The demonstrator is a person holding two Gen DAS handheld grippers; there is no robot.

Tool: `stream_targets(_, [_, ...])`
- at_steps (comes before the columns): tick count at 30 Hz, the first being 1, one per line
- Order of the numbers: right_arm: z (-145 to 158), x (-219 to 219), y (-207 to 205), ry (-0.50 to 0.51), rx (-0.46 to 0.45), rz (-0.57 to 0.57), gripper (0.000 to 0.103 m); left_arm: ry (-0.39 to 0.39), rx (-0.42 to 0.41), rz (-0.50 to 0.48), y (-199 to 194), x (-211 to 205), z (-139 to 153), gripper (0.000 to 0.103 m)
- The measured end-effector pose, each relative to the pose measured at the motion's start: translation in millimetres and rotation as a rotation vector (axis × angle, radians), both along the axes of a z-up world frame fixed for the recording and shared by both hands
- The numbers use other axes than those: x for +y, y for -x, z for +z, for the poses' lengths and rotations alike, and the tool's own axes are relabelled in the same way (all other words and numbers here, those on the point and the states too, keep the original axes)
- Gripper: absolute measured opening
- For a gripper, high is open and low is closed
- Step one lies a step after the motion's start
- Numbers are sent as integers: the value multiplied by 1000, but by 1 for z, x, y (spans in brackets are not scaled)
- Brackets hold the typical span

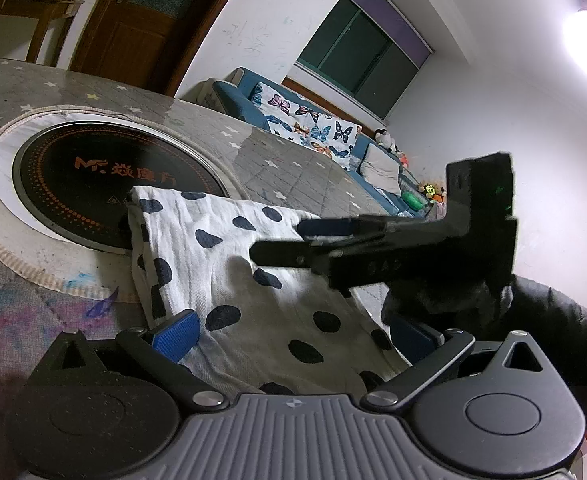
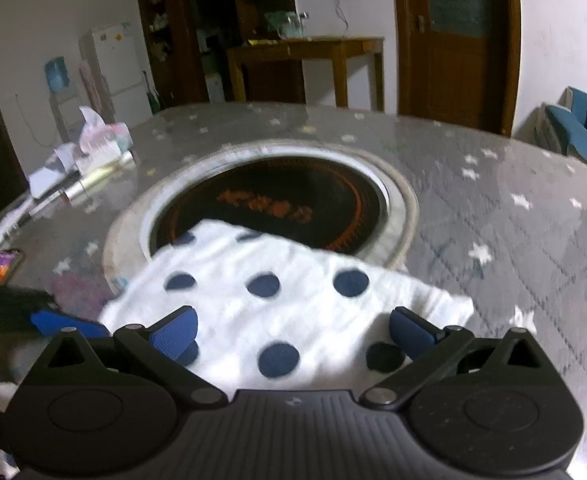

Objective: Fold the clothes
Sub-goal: 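Slide the open right gripper onto the edge of the polka-dot pants bundle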

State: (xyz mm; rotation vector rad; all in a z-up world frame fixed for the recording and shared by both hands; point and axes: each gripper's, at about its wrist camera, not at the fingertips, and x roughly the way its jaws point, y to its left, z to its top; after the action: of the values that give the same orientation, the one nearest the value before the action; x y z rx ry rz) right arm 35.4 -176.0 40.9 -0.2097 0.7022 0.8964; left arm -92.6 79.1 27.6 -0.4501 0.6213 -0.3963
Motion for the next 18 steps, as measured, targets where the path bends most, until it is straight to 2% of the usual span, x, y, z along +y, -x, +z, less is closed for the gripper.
stream_targets(7, [-12,5,-9,53,11,-7,103,-4,0,0,1,-1,0,103])
stream_targets(14, [-2,3,-9,23,-20,-14,103,-21,4,7,2,-3,1,103])
stream_targets(18, [-13,4,-13,66,-20,-14,103,-40,5,11,3,-6,1,103])
